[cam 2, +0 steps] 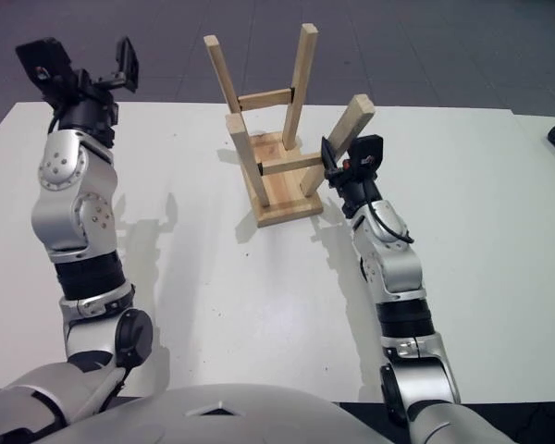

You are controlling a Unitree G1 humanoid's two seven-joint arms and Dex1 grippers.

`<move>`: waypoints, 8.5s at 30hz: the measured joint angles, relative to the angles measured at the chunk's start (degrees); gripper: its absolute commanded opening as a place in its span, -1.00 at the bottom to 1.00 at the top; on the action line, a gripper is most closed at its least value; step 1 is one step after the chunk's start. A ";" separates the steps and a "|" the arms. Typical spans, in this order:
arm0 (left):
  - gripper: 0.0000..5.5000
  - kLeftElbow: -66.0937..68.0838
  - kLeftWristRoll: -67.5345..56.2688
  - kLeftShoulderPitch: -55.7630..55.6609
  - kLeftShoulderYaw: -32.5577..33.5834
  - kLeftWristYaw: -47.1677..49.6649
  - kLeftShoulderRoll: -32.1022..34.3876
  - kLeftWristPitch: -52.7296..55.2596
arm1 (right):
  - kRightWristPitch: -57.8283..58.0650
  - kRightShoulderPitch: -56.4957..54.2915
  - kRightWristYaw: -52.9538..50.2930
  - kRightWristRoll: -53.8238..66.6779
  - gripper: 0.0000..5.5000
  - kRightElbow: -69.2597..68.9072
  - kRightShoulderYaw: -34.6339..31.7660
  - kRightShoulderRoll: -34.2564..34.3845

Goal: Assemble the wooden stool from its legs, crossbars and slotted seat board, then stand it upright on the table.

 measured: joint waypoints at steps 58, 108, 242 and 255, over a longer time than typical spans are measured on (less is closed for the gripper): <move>0.96 4.57 1.02 4.45 0.10 10.65 -4.29 -3.49 | 15.37 -22.96 -6.75 17.89 0.95 -13.96 -15.60 2.64; 0.96 -10.99 14.18 13.17 -25.26 0.83 0.95 11.32 | 5.89 1.81 -2.66 -6.87 0.95 -5.26 -7.75 7.67; 0.96 4.94 -32.17 17.94 7.96 -73.37 47.70 9.39 | 33.85 -6.43 53.80 33.29 0.79 -11.07 -26.28 -31.57; 0.96 11.19 -25.78 8.16 -9.20 -68.82 38.80 7.75 | 31.65 -5.54 54.72 26.38 0.41 -10.61 -13.39 -28.74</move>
